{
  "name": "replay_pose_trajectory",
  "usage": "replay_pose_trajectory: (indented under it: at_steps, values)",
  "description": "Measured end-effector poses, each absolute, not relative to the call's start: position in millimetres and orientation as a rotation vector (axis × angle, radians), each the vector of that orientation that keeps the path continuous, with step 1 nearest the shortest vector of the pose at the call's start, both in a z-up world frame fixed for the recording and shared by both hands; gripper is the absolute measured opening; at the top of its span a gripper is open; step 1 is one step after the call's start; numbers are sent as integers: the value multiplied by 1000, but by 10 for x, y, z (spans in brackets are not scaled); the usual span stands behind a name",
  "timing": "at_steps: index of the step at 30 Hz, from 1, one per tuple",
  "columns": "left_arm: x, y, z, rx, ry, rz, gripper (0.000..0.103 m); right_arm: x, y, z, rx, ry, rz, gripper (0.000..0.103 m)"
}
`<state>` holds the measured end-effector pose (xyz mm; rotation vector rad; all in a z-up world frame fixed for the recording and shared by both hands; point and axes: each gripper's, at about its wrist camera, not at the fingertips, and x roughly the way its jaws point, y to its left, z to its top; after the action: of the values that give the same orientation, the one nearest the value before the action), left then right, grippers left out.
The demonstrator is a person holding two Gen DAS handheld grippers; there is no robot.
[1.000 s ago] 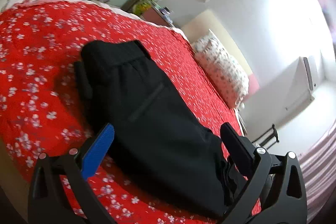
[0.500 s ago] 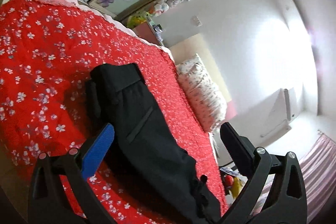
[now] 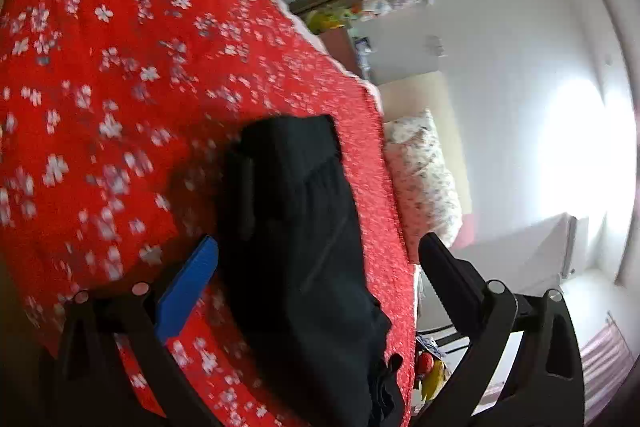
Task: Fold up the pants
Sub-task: 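Hold the folded trousers with the left gripper while the right gripper withdraws open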
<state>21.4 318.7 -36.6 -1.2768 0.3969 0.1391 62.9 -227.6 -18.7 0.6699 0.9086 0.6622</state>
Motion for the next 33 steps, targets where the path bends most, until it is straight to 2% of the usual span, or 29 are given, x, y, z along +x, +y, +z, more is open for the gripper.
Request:
replay_pose_trajectory:
  at_steps: [3,10,18,29,33]
  values:
    - [361,3347,-369,-1326,453,133,100,621,-2290,-176,673,903,666,40]
    - [664,3334,-213,-1193,560,80,98,644,-2360,-183,677,904,670,44]
    - [569,3303,-215,-1095,506,-23,85,673,-2413,-209,668,924,666,46]
    - [563,3146,9,-1064,556,35,93,717,-2480,-244,670,948,646,46]
    - [688,3040,213,-975,563,32,101,721,-2493,-259,681,956,649,46]
